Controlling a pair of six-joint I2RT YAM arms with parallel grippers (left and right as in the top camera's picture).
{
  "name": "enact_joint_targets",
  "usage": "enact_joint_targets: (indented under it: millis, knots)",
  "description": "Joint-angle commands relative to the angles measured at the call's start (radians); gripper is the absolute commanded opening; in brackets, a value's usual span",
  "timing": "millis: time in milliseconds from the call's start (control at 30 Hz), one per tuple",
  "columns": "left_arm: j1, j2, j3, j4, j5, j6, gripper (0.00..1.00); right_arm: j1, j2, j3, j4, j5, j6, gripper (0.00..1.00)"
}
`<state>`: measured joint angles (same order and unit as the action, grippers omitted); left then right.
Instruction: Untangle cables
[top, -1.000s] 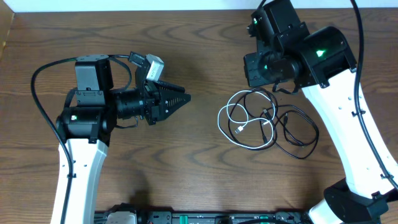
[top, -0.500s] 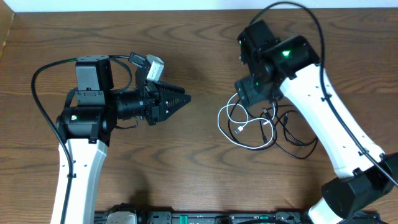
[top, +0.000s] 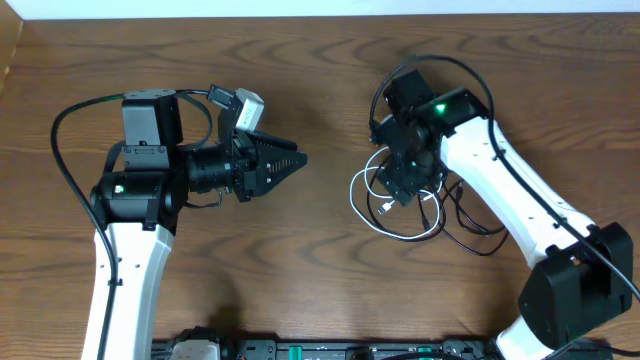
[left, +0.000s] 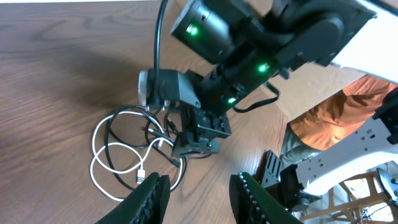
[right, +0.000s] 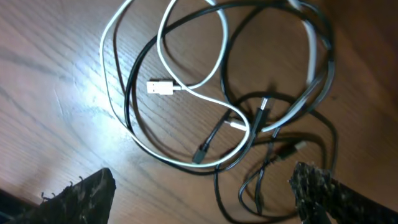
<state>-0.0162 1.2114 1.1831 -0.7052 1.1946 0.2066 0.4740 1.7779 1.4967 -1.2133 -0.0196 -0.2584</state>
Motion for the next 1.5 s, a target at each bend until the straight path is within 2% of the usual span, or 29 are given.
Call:
enact_joint_targets:
  millis: [0,167,333,500,1467]
  knots:
    - [-0.002,0.005,0.012,-0.002,-0.002,-0.001,0.37,-0.024,0.003,-0.043,0.026,-0.064,-0.125,0.87]
    - [-0.002,0.005,0.012,-0.002,-0.002,-0.001,0.37,-0.04,0.003,-0.094,0.106,-0.079,-0.156,0.88]
    - [-0.002,0.005,0.012,-0.002,-0.009,-0.002,0.37,-0.045,0.003,-0.131,0.188,-0.122,-0.185,0.81]
    - [-0.002,0.005,0.012,-0.027,-0.114,-0.002,0.38,-0.045,0.003,-0.141,0.207,-0.134,-0.185,0.72]
    - [-0.002,0.005,0.012,-0.069,-0.14,-0.002,0.38,-0.109,0.003,-0.368,0.415,-0.159,-0.216,0.69]
